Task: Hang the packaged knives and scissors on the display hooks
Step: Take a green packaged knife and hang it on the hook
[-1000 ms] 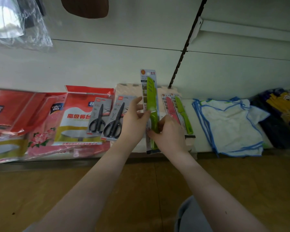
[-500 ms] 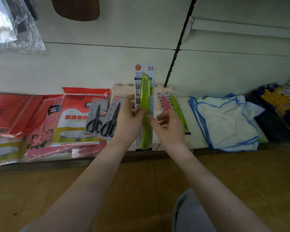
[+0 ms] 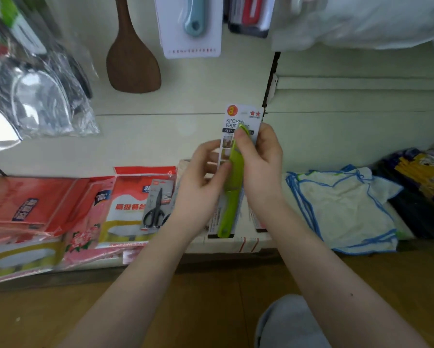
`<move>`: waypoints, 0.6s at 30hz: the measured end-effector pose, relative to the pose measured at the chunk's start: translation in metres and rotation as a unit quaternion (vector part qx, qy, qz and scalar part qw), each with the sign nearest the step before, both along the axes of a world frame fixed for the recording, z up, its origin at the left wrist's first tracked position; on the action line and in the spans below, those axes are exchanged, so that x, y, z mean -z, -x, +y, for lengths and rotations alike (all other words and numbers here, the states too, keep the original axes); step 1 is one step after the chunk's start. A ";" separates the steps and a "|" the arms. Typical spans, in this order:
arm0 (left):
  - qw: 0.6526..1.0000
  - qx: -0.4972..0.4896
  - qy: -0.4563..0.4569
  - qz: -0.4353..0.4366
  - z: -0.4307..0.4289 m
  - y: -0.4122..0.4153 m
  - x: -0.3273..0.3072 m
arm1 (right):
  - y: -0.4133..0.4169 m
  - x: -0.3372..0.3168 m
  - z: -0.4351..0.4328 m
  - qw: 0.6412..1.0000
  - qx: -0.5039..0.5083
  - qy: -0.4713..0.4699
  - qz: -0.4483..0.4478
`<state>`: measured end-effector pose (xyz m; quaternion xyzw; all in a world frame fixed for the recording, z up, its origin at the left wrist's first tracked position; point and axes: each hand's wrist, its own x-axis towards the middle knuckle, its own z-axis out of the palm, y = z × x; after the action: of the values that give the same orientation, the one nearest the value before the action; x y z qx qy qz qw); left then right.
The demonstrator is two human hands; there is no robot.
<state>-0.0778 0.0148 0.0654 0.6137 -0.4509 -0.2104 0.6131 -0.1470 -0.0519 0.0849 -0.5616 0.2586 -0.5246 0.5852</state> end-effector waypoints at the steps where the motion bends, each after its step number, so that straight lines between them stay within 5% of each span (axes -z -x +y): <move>1: 1.000 -0.017 0.023 -0.003 -0.003 -0.001 -0.011 | -0.001 -0.008 -0.001 1.000 -0.009 0.001 -0.018; 18: 0.966 -0.009 0.204 -0.156 -0.034 0.000 -0.186 | -0.002 -0.172 -0.034 0.972 -0.041 0.188 -0.135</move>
<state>-0.0777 -0.0188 0.2515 0.5049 -0.5690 -0.0098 0.6490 -0.1447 -0.0858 0.2570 -0.5958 0.0511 -0.6104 0.5195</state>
